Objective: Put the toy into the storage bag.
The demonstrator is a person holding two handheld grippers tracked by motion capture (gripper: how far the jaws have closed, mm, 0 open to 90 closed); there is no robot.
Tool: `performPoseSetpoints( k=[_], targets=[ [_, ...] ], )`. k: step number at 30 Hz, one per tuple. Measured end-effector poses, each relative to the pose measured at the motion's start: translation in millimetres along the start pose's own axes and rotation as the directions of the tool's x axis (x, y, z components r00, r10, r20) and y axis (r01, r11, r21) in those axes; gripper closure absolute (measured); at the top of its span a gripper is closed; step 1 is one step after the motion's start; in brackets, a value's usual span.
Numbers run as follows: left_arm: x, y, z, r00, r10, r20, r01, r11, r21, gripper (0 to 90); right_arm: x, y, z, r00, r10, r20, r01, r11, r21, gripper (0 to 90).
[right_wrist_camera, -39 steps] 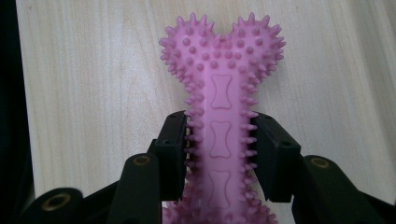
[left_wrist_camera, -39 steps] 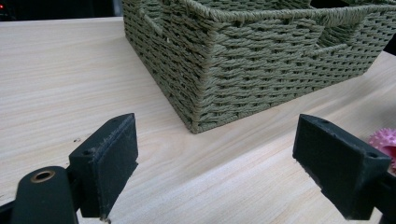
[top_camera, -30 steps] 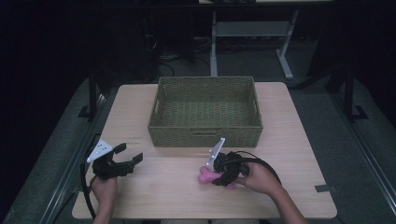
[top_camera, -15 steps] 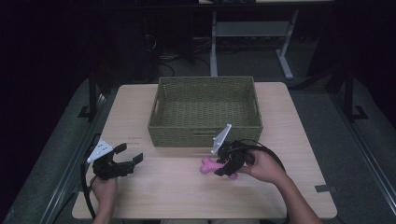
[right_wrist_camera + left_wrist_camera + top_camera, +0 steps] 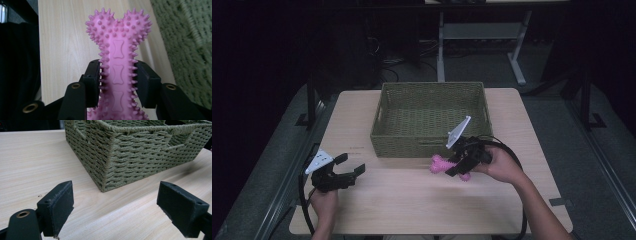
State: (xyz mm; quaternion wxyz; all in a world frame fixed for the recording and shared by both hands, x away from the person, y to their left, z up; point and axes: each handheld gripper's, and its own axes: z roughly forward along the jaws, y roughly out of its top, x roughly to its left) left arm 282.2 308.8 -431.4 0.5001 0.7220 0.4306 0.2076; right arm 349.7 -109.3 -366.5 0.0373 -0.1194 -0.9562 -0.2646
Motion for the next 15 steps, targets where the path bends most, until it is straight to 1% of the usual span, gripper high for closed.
performPoseSetpoints(
  k=[2,7,12,15],
  targets=[
    [0.0,-0.1,0.0,1.0000,0.002,-0.001,-0.002,1.0000,0.001,13.6,-1.7,0.6,-2.0,1.0000,-0.002,-0.005,0.002,1.000,-0.005,57.8],
    [0.8,0.1,-0.8,1.0000,-0.001,-0.007,0.001,1.0000,-0.004,13.6,-4.1,4.8,-6.3,1.0000,-0.005,0.002,0.005,1.000,0.009,57.7],
    [0.7,0.0,-0.3,1.0000,0.001,-0.004,-0.001,1.0000,-0.001,13.6,-6.3,9.2,-12.3,0.9999,-0.014,-0.004,0.014,1.000,-0.006,57.8],
    [0.0,0.0,-0.6,1.0000,0.006,0.000,-0.006,1.0000,0.002,13.6,-7.6,10.8,-16.4,0.9999,-0.012,0.003,0.012,1.000,-0.007,57.8]
  ],
)
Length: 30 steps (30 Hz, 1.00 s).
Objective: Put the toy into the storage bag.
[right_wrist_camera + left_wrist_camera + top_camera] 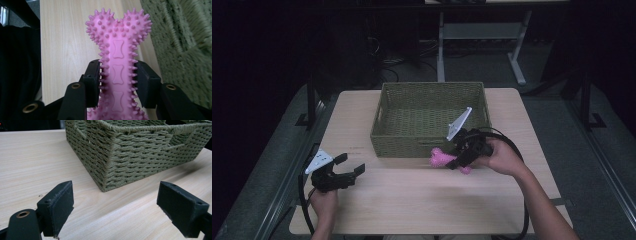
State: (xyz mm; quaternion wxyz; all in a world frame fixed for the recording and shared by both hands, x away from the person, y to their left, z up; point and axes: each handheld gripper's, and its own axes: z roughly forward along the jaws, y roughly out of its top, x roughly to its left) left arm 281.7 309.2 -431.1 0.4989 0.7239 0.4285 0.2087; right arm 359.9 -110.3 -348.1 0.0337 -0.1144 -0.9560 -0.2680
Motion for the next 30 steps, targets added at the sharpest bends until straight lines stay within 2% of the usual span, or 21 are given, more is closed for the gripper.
performPoseSetpoints(
  k=[10,15,30],
  targets=[
    [0.4,0.1,-0.2,1.0000,-0.002,-0.001,0.002,1.0000,-0.004,13.6,-5.4,5.4,-14.6,1.0000,-0.005,0.001,0.005,1.000,-0.021,57.8],
    [0.3,0.1,0.4,1.0000,0.001,0.002,-0.001,1.0000,-0.004,13.6,-8.0,9.9,-19.7,0.9999,-0.007,0.012,0.007,1.000,-0.009,57.8],
    [1.0,0.1,1.1,1.0000,0.000,-0.002,0.000,1.0000,-0.006,13.6,-17.6,22.2,-38.5,0.9997,-0.012,0.021,0.013,1.000,-0.020,57.8]
  ],
)
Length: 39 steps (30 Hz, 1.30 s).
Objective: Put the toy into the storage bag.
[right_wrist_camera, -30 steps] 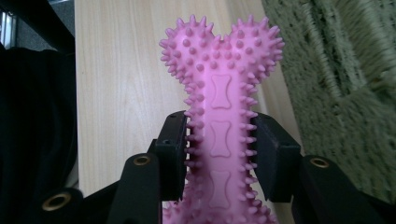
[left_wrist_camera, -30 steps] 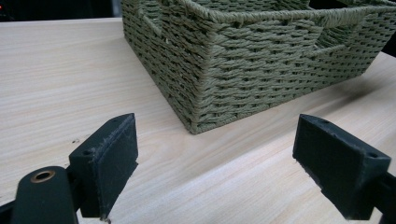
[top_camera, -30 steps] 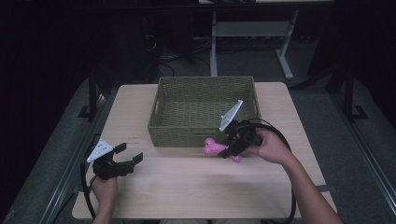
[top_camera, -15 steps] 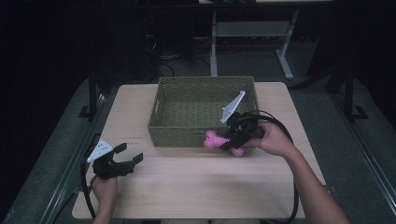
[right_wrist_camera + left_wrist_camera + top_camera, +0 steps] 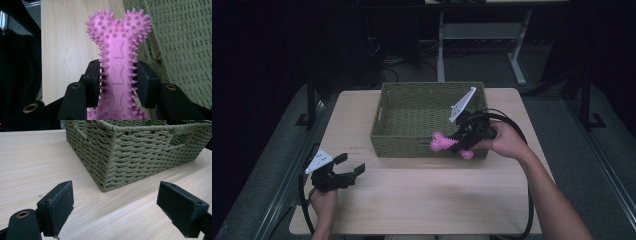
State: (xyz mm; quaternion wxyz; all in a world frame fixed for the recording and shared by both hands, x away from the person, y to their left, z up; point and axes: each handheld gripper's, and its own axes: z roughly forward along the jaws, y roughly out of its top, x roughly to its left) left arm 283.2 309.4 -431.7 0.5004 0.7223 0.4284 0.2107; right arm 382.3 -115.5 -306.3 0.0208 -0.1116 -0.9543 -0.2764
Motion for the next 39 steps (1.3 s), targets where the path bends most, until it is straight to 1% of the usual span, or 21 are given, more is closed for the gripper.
performPoseSetpoints(
  k=[2,6,8,12,15,16,22,30,37,39],
  targets=[
    [-0.1,-0.1,-0.4,1.0000,-0.002,0.000,0.002,1.0000,0.001,13.6,-2.1,2.3,-2.2,1.0000,0.004,-0.003,-0.004,1.000,0.003,57.8],
    [0.2,-0.2,-0.1,1.0000,0.000,0.000,0.000,1.0000,0.003,13.6,-7.3,6.4,-6.1,1.0000,-0.002,0.005,0.002,1.000,0.000,57.8],
    [0.1,-0.1,-0.1,1.0000,-0.003,0.000,0.003,1.0000,0.001,13.6,-10.5,8.0,-7.8,1.0000,0.003,0.004,-0.003,1.000,-0.003,57.8],
    [0.1,-0.1,-0.3,1.0000,-0.006,-0.001,0.006,1.0000,-0.003,13.6,-16.3,12.4,-10.0,0.9999,0.002,0.013,-0.002,1.000,0.011,57.8],
    [0.1,-0.3,0.1,1.0000,-0.004,0.000,0.004,1.0000,0.003,13.6,-22.1,15.7,-9.8,1.0000,0.009,0.003,-0.009,1.000,0.003,57.8],
    [0.2,-0.2,0.1,1.0000,-0.003,-0.001,0.003,1.0000,0.003,13.6,-24.4,16.8,-9.4,0.9999,0.009,0.008,-0.009,1.000,0.004,57.8],
    [1.1,-0.3,0.3,1.0000,-0.008,-0.004,0.008,1.0000,0.002,13.6,-35.1,22.0,-6.7,0.9998,0.018,0.002,-0.018,1.000,0.008,57.9],
    [1.3,-0.3,0.1,1.0000,-0.009,-0.003,0.009,1.0000,0.001,13.6,-47.4,26.4,-7.0,0.9994,0.031,0.017,-0.031,0.999,0.029,57.8],
    [1.5,-0.4,0.3,0.9999,-0.011,-0.002,0.011,0.9999,0.001,13.6,-58.9,26.4,-6.3,0.9982,0.055,0.022,-0.056,0.998,0.032,57.8],
    [1.4,-0.4,0.7,0.9999,-0.012,-0.001,0.012,0.9999,0.001,13.6,-62.5,26.2,-6.2,0.9982,0.055,0.025,-0.055,0.998,0.031,57.8]
  ],
)
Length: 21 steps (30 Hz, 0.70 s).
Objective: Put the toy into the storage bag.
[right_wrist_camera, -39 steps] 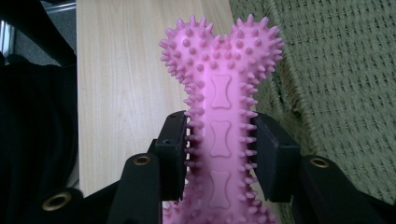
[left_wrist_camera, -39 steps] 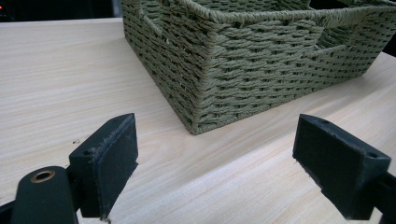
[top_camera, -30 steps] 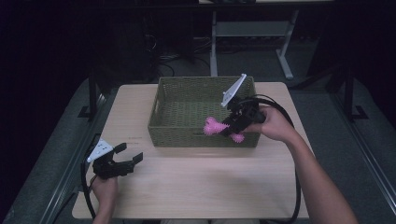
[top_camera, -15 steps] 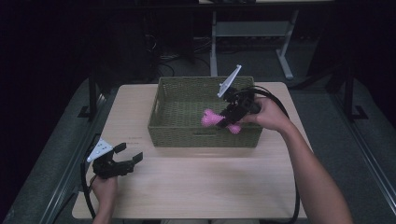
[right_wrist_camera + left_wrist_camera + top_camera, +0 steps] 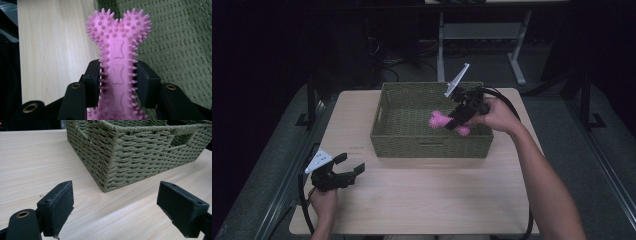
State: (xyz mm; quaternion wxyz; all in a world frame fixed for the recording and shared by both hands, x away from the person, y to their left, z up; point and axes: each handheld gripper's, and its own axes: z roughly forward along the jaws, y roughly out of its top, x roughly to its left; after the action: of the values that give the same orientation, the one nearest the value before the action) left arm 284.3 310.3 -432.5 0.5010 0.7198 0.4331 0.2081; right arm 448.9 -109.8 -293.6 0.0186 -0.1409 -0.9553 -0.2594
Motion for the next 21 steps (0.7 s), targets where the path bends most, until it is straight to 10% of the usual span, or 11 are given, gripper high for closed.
performPoseSetpoints(
  k=[21],
  targets=[
    [0.5,0.2,-0.9,1.0000,0.001,0.000,-0.001,1.0000,-0.003,13.6,-28.2,-4.7,19.7,0.9986,0.053,-0.003,-0.053,0.998,0.021,57.8]
  ],
)
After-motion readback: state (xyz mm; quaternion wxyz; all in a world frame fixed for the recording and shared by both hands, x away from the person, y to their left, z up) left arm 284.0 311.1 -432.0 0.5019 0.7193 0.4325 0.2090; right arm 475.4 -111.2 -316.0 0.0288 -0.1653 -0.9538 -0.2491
